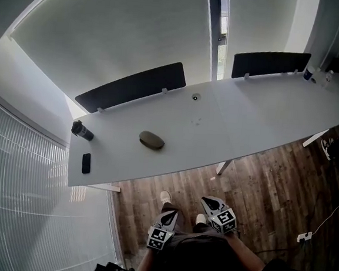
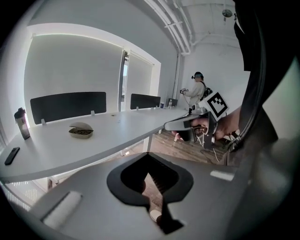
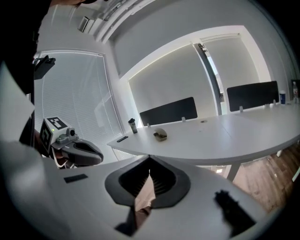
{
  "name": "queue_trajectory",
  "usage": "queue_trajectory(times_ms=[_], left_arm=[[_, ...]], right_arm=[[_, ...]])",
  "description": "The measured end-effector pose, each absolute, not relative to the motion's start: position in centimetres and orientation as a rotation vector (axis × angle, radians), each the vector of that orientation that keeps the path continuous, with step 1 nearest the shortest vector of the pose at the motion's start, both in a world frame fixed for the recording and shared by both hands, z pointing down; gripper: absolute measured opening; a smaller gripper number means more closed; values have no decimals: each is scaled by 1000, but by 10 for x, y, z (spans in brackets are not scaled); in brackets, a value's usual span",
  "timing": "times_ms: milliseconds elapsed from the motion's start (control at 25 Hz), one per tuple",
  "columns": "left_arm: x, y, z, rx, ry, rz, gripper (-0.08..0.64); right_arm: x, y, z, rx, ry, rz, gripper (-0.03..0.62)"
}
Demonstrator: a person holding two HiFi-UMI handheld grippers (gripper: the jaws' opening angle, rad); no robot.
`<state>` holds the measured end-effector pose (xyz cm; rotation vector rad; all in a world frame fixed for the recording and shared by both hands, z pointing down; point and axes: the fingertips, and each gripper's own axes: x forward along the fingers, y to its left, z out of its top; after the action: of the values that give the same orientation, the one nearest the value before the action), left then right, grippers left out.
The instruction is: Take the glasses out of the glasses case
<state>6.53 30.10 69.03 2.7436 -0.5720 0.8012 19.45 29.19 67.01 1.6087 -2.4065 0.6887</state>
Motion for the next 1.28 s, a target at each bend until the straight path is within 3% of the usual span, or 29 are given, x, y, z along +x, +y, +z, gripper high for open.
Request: queue_trajectory(times_ms=[880,1280], left_arm=[[63,202,675,2631,-680,457,3],[53,159,685,2678,-576,488,3]], right_arm=[[177,221,661,1526,-2382,566,8],[170,190,659,1635,-2340,537,8]])
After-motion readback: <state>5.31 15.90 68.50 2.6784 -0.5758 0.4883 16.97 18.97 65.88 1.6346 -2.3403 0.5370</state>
